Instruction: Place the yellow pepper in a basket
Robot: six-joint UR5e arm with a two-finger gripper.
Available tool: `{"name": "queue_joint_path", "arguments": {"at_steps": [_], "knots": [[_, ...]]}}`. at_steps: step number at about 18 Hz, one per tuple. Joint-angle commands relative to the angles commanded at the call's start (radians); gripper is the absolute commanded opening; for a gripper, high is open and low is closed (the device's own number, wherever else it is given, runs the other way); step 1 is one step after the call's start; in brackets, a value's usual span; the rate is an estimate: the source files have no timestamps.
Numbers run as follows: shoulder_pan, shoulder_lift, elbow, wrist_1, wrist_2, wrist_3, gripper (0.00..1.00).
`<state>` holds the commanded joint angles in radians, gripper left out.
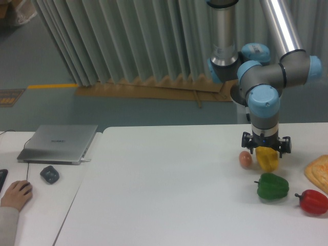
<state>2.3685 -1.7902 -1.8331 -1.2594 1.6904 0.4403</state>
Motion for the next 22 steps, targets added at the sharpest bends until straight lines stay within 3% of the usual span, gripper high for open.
{"name": "queue_joint_path", "arguments": {"at_steps": [1,2,6,15,19,22], "knots": [[0.000,-0.002,0.000,0.000,0.008,0.000,0.96],[-0.002,-0.008,0.000,0.000,0.018,-0.002,0.83],[-0.002,-0.009,0.000,0.000,0.018,0.000,0.60],[-0.017,0.017,0.044,-0.031,0.017,0.069,0.60],[-0.020,0.043,0.145,-0.132,0.012,0.211,0.59],[-0.014,0.060,0.169,-0.133,0.002,0.374,0.59]]}}
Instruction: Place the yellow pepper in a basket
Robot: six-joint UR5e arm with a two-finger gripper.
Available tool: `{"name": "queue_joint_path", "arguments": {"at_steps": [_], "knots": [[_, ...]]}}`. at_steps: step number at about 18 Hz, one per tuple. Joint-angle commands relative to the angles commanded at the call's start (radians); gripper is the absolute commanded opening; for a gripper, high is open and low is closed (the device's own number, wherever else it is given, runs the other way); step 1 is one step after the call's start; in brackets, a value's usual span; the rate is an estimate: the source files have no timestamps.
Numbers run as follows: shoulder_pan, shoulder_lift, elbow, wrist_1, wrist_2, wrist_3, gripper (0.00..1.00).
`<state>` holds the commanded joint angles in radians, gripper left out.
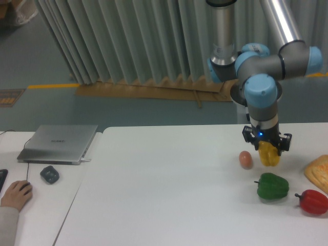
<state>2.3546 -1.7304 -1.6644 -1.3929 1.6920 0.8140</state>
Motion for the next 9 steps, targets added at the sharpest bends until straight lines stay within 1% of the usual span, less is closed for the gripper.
{"name": "queue_joint_path", "arguments": {"at_steps": [1,5,9], "knots": [[0.005,-0.001,0.006,0.000,-0.002,0.073,0.59],[0.063,0.000,0.035,-0.008,-0.002,0.282,0.60],[0.133,0.000,0.038,-0.006,0.000,0.448,0.60]]}}
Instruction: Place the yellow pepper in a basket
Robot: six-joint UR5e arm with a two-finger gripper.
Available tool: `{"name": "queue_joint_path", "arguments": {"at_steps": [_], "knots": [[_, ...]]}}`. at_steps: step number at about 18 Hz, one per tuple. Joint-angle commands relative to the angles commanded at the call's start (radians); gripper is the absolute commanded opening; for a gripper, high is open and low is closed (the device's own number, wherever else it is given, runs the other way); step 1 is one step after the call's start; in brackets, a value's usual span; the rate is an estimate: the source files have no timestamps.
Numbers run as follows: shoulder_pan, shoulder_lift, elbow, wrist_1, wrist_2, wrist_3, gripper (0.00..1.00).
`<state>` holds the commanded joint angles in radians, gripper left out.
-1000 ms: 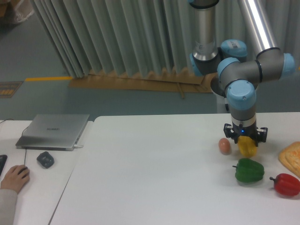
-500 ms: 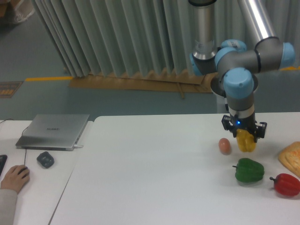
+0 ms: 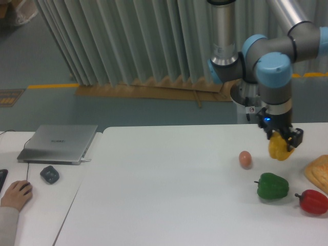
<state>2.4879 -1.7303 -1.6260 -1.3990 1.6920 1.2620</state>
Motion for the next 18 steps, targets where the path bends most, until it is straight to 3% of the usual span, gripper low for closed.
{"name": "queue_joint_path", "arguments": {"at_steps": [4,15,18], "knots": [[0.118,-0.008,0.052,-0.003,-0.027,0.273,0.60],[0.293,-0.112,0.127,0.015,-0.026,0.631,0.60],[0.315,-0.139,0.126,0.093,-0.026,0.680,0.60]]}}
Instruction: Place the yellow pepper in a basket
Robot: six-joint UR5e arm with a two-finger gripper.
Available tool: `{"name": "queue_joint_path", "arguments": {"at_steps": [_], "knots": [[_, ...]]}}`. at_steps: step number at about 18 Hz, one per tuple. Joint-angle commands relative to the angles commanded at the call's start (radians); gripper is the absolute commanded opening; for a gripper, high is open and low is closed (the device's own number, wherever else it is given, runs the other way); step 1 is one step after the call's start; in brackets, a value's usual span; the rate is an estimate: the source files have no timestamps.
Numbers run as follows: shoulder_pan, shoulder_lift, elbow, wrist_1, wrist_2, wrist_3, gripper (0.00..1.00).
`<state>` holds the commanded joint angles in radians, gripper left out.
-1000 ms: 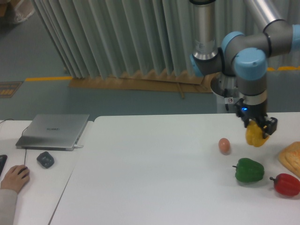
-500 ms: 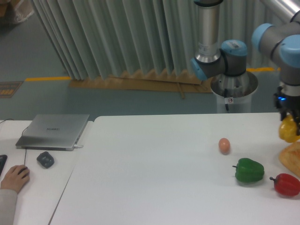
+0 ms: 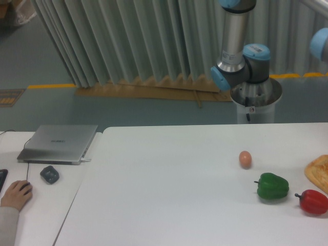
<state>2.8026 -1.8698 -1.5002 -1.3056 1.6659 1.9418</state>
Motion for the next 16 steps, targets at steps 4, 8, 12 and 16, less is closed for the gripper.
{"name": "queue_joint_path", "arguments": {"at_steps": [4,8,12,16], "knots": [[0.041,-0.040,0.000,0.051,0.000,0.136,0.60],[0.067,-0.068,0.003,0.104,-0.003,0.264,0.60],[0.094,-0.075,0.000,0.161,-0.003,0.388,0.60],[0.087,-0.074,-0.006,0.170,-0.003,0.355,1.00]]}}
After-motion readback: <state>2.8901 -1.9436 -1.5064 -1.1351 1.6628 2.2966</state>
